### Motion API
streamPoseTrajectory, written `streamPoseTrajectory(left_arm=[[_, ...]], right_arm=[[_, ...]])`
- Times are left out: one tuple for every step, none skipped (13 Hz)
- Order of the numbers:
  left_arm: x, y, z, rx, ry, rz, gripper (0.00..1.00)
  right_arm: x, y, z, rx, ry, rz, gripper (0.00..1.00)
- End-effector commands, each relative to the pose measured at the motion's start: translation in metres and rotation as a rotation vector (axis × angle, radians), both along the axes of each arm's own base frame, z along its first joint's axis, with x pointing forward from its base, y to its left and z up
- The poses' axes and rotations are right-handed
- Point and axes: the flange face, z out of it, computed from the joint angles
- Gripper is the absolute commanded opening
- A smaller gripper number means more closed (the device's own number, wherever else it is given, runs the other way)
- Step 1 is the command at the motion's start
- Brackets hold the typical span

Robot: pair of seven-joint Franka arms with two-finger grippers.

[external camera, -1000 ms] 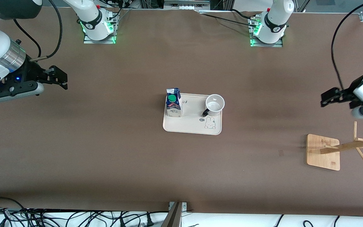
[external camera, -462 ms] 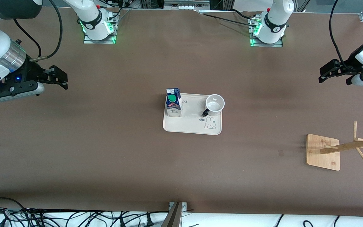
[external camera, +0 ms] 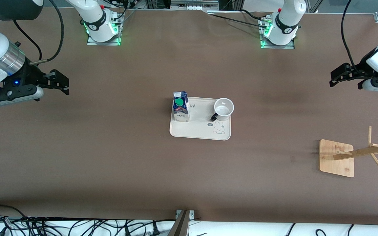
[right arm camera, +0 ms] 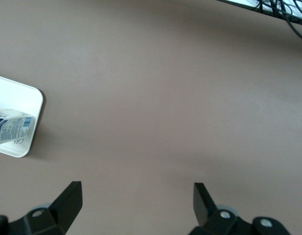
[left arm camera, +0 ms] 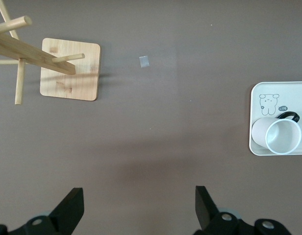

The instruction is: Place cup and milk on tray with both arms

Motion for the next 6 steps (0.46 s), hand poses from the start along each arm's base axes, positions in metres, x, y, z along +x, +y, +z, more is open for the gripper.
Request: streamPoseTrajectory(left_arm=[[0.0091, -0.0034, 0.005, -0.003, 0.007, -0.013, 1.0], [0.0094, -0.0035, 0.0047, -0.003, 0.009, -0.014, 1.0], [0.0098, -0.0035, 0.0039, -0.002, 0.01, -0.014, 1.0], [0.0095, -0.0043, 0.0054, -0.002, 0.007, -0.015, 1.0], [0.0093, -0.0035, 0.0053, -0.003, 0.009, -0.014, 1.0], [0.0097, -0.0042, 0.0044, -0.001, 0.01, -0.015, 1.0]], right_arm=[[0.0035, -0.0015, 0.001, -0.013, -0.016, 0.002, 1.0], [0.0037, -0.0027, 0.001, -0.017, -0.016, 0.004, 1.0], [0.0038, -0.0038, 0.0008, -0.019, -0.015, 0.004, 1.0], [0.0037, -0.0047, -0.0001, -0.019, -0.012, 0.003, 1.0], [0.0039, -0.0048, 0.0008, -0.02, -0.015, 0.003, 1.0], [0.0039, -0.0047, 0.0001, -0.019, -0.013, 0.003, 1.0]])
